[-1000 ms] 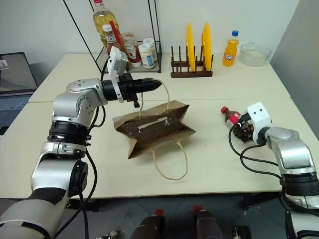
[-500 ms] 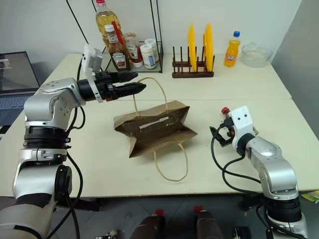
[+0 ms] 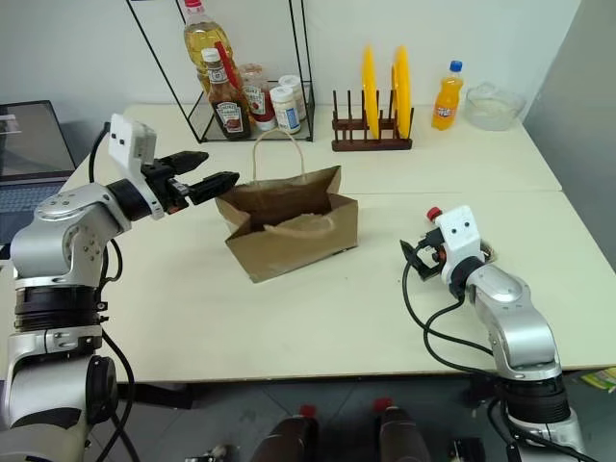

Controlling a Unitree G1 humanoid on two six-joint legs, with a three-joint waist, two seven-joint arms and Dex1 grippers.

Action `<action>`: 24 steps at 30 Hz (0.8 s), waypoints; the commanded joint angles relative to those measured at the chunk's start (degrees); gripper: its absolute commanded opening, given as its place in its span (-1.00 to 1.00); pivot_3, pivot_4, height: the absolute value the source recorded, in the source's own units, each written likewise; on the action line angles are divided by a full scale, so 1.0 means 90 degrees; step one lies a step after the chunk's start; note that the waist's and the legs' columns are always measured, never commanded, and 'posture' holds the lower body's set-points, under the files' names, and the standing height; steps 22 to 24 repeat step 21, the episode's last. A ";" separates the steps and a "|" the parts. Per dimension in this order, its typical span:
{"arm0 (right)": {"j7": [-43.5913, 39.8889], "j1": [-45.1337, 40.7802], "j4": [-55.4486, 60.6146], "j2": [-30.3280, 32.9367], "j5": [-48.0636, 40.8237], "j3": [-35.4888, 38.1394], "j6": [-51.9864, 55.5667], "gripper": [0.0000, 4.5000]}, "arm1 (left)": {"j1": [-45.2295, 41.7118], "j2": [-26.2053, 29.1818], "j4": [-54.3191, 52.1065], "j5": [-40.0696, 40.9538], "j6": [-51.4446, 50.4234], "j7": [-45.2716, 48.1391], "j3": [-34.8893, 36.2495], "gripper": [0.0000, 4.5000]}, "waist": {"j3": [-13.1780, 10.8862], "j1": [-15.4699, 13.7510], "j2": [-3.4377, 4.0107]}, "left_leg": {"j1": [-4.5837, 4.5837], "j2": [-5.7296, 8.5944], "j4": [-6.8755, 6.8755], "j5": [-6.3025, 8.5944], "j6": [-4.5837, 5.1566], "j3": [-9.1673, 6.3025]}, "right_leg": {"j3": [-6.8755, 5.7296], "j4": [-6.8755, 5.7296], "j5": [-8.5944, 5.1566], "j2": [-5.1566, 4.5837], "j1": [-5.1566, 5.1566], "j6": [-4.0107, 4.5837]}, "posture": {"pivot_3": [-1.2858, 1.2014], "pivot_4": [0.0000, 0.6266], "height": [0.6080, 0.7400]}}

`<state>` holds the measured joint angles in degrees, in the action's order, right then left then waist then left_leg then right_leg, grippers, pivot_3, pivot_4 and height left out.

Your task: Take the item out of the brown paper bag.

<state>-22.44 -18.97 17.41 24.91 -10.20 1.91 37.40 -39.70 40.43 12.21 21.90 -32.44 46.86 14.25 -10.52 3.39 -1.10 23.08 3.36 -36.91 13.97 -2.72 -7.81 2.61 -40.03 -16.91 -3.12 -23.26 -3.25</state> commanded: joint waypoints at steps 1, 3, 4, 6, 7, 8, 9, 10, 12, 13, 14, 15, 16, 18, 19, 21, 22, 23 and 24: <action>0.0003 0.0193 0.0275 -0.0012 -0.0050 0.0141 -0.0237 1.00 | 0.1019 0.0084 -0.1039 0.0132 -0.0164 -0.0506 0.0644 0.98 | 0.0001 0.0027 0.0001 | -0.0005 -0.0004 0.0004 0.0000 0.0000 0.0005 | 0.0004 0.0000 0.0000 -0.0001 0.0000 0.0000 | 0.03 -0.52 1.00; 0.0011 0.0511 0.0484 -0.0073 -0.0093 0.0144 -0.0312 1.00 | 0.1843 -0.0003 -0.1661 0.0077 -0.0173 -0.0745 0.0762 0.98 | 0.0001 0.0005 0.0001 | -0.0006 -0.0008 0.0008 0.0003 0.0003 0.0000 | 0.0003 0.0000 0.0000 -0.0005 0.0000 0.0001 | 0.03 -0.52 1.00; 0.0000 0.0689 0.0591 -0.0103 -0.0101 0.0116 -0.0373 1.00 | 0.2199 -0.0086 -0.1921 0.0066 -0.0158 -0.0885 0.0806 0.98 | 0.0001 -0.0011 0.0001 | -0.0005 -0.0011 0.0010 0.0004 0.0003 -0.0001 | 0.0002 0.0002 0.0000 -0.0005 0.0000 0.0001 | 0.03 -0.52 1.00; 0.0017 0.1073 0.0800 -0.0186 -0.0079 0.0064 -0.0528 1.00 | 0.2928 -0.0343 -0.2327 -0.0096 0.0103 -0.1257 0.0865 0.98 | 0.0001 -0.0053 0.0001 | -0.0004 -0.0010 0.0010 0.0006 0.0006 -0.0002 | 0.0003 0.0005 0.0000 -0.0010 0.0002 0.0001 | 0.03 -0.52 1.00; 0.0035 0.1266 0.0893 -0.0236 -0.0067 0.0045 -0.0609 1.00 | 0.3249 -0.0551 -0.2489 -0.0114 0.0151 -0.1482 0.0921 0.98 | 0.0001 -0.0071 0.0001 | -0.0005 -0.0009 0.0007 0.0008 0.0009 -0.0001 | 0.0004 0.0006 0.0000 -0.0010 0.0006 0.0001 | 0.03 -0.52 1.00; 0.0102 0.1455 0.0974 -0.0298 -0.0033 0.0044 -0.0670 1.00 | 0.3592 -0.0743 -0.2660 -0.0204 0.0244 -0.1693 0.0917 0.98 | 0.0003 -0.0108 0.0000 | -0.0007 -0.0009 0.0004 0.0009 0.0011 0.0000 | 0.0004 0.0005 0.0000 -0.0011 0.0008 0.0001 | 0.03 -0.52 1.00; 0.0178 0.1609 0.1043 -0.0361 0.0000 0.0058 -0.0714 1.00 | 0.3893 -0.0903 -0.2825 -0.0315 0.0309 -0.1891 0.0876 0.98 | 0.0003 -0.0136 -0.0001 | -0.0009 -0.0008 0.0004 0.0010 0.0014 0.0000 | 0.0005 0.0008 0.0000 -0.0011 0.0012 0.0000 | 0.03 -0.52 1.00; 0.0271 0.1739 0.1110 -0.0437 0.0019 0.0091 -0.0725 1.00 | 0.4159 -0.1056 -0.2998 -0.0411 0.0328 -0.2074 0.0814 0.98 | 0.0004 -0.0169 -0.0003 | -0.0014 -0.0008 0.0002 0.0011 0.0015 0.0000 | 0.0005 0.0007 0.0000 -0.0015 0.0017 0.0000 | 0.03 -0.52 1.00; 0.0556 0.2013 0.1308 -0.0661 0.0006 0.0212 -0.0615 1.00 | 0.4786 -0.1475 -0.3555 -0.0613 0.0300 -0.2487 0.0537 0.98 | 0.0007 -0.0186 -0.0008 | -0.0014 -0.0010 0.0003 0.0012 0.0016 -0.0002 | 0.0002 0.0007 0.0000 -0.0012 0.0017 0.0000 | 0.03 -0.52 1.00; 0.0689 0.2132 0.1399 -0.0754 0.0007 0.0261 -0.0561 1.00 | 0.5064 -0.1669 -0.3835 -0.0721 0.0298 -0.2670 0.0369 0.98 | 0.0011 -0.0192 -0.0008 | -0.0014 -0.0011 0.0004 0.0012 0.0016 -0.0003 | 0.0002 0.0007 0.0000 -0.0012 0.0017 0.0000 | 0.03 -0.52 1.00; 0.0803 0.2229 0.1475 -0.0834 0.0014 0.0296 -0.0497 1.00 | 0.5290 -0.1841 -0.4069 -0.0810 0.0320 -0.2817 0.0221 0.98 | 0.0011 -0.0197 -0.0008 | -0.0015 -0.0011 0.0004 0.0013 0.0016 -0.0002 | 0.0003 0.0008 0.0000 -0.0013 0.0019 0.0000 | 0.03 -0.52 1.00; 0.0934 0.2317 0.1548 -0.0934 0.0014 0.0339 -0.0420 1.00 | 0.5479 -0.2038 -0.4244 -0.0907 0.0325 -0.2997 0.0062 0.98 | 0.0013 -0.0207 -0.0011 | -0.0014 -0.0009 0.0004 0.0013 0.0016 0.0000 | 0.0005 0.0008 0.0000 -0.0013 0.0020 0.0000 | 0.03 -0.52 1.00; 0.1064 0.2410 0.1630 -0.1037 0.0009 0.0369 -0.0322 1.00 | 0.5620 -0.2275 -0.4370 -0.0953 0.0294 -0.3187 -0.0091 0.98 | 0.0017 -0.0210 -0.0015 | -0.0014 -0.0008 0.0003 0.0012 0.0016 0.0000 | 0.0004 0.0009 0.0000 -0.0013 0.0020 0.0000 | 0.03 -0.52 1.00; 0.1276 0.2573 0.1780 -0.1206 0.0003 0.0380 -0.0131 1.00 | 0.5810 -0.2629 -0.4639 -0.1065 0.0202 -0.3477 -0.0424 0.98 | 0.0021 -0.0219 -0.0016 | -0.0016 -0.0007 0.0003 0.0013 0.0016 -0.0001 | 0.0001 0.0009 0.0000 -0.0012 0.0025 0.0000 | 0.03 -0.52 1.00; 0.1368 0.2659 0.1860 -0.1277 0.0005 0.0358 -0.0007 1.00 | 0.5881 -0.2758 -0.4801 -0.1132 0.0149 -0.3591 -0.0619 0.98 | 0.0024 -0.0218 -0.0012 | -0.0016 -0.0009 0.0004 0.0013 0.0017 -0.0007 | -0.0005 0.0009 0.0000 -0.0009 0.0027 0.0000 | 0.03 -0.52 1.00; 0.1498 0.2812 0.2001 -0.1362 0.0037 0.0278 0.0216 1.00 | 0.5967 -0.2947 -0.5015 -0.1205 0.0037 -0.3785 -0.0862 0.98 | 0.0028 -0.0216 -0.0010 | -0.0020 -0.0009 0.0007 0.0014 0.0017 -0.0004 | -0.0004 0.0010 0.0000 -0.0006 0.0033 0.0000 | 0.03 -0.52 1.00; 0.1498 0.2812 0.2001 -0.1362 0.0037 0.0278 0.0216 1.00 | 0.5967 -0.2947 -0.5015 -0.1205 0.0037 -0.3785 -0.0862 0.98 | 0.0028 -0.0216 -0.0010 | -0.0020 -0.0009 0.0007 0.0014 0.0017 -0.0004 | -0.0004 0.0010 0.0000 -0.0006 0.0033 0.0000 | 0.03 -0.52 1.00; 0.1498 0.2812 0.2001 -0.1362 0.0037 0.0278 0.0216 1.00 | 0.5967 -0.2947 -0.5015 -0.1205 0.0037 -0.3785 -0.0862 0.98 | 0.0028 -0.0216 -0.0010 | -0.0020 -0.0009 0.0007 0.0014 0.0017 -0.0004 | -0.0004 0.0010 0.0000 -0.0006 0.0033 0.0000 | 0.03 -0.52 1.00; 0.1498 0.2812 0.2001 -0.1362 0.0037 0.0278 0.0216 1.00 | 0.5967 -0.2947 -0.5015 -0.1205 0.0037 -0.3785 -0.0862 0.98 | 0.0028 -0.0216 -0.0010 | -0.0020 -0.0009 0.0007 0.0014 0.0017 -0.0004 | -0.0004 0.0010 0.0000 -0.0006 0.0033 0.0000 | 0.03 -0.52 1.00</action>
